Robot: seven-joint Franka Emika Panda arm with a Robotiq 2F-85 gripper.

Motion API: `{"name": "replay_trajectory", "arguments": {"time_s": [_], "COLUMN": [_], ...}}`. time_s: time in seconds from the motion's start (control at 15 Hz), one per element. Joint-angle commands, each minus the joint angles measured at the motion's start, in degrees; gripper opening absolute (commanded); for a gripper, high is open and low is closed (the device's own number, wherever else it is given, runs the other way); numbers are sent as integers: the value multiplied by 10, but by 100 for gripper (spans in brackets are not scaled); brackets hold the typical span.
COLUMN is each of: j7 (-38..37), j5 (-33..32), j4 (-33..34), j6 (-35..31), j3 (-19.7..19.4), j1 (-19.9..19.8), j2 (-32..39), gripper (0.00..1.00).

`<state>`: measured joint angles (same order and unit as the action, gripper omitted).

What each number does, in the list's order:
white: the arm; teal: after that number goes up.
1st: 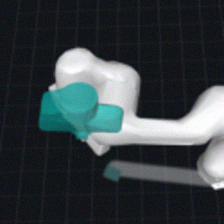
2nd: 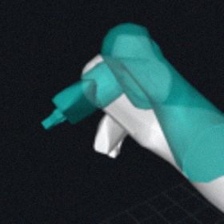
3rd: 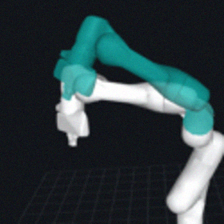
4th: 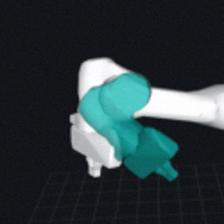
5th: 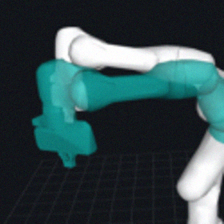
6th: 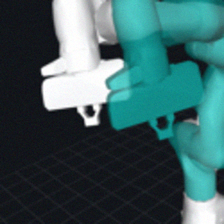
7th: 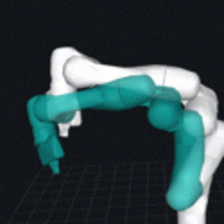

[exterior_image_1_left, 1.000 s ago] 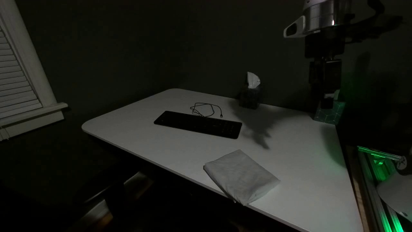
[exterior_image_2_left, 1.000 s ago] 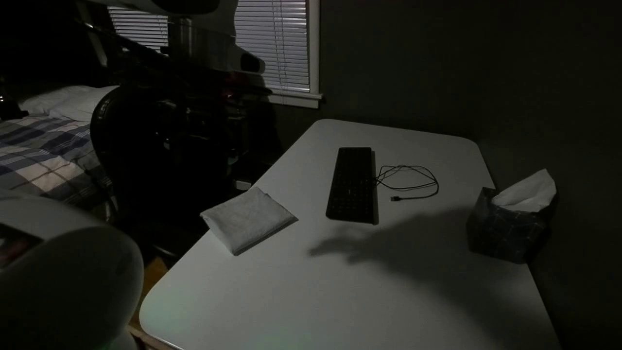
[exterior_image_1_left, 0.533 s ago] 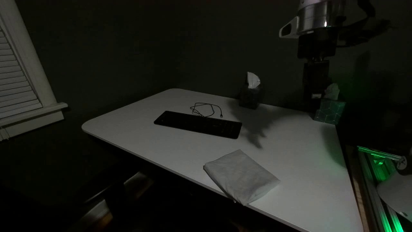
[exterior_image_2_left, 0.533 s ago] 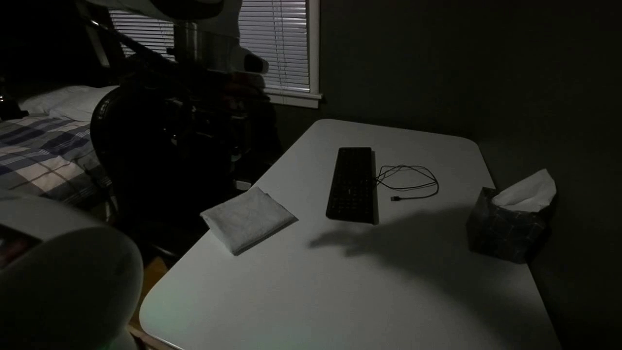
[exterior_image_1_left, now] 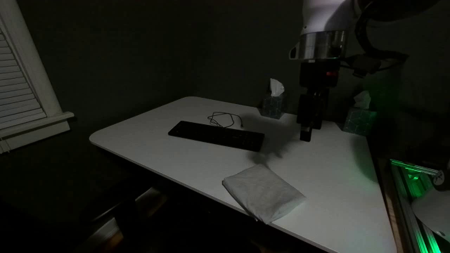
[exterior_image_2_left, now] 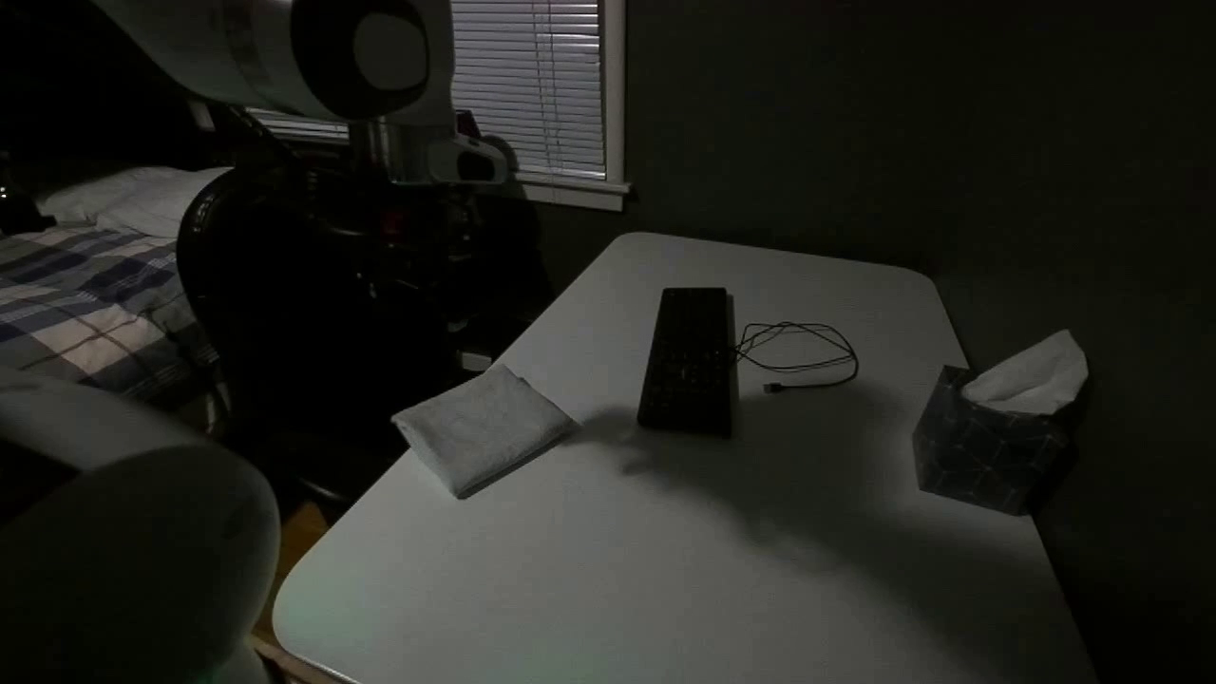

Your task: Unfold the white cloth

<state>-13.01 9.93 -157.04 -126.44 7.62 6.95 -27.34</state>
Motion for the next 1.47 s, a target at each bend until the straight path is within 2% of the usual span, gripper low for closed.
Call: {"name": "replay_trajectory", "arguments": {"time_s": [0.0,0.6,0.73,0.93,1.13,1.4], "j7": [-14,-24,-50,-131,-252,-357], "j5": [-2,-5,-1,-1,-7,-2], "j4": [6,19,33,48,64,92], "j6": [-3,-3,9,3,-16,-50], "j3": [11,17,28,56,89,91], "j1": [0,-3,-1,-3,-12,-9], "j2": [11,28,44,73,108,161], "gripper": [100,100,100,100,100,100]}}
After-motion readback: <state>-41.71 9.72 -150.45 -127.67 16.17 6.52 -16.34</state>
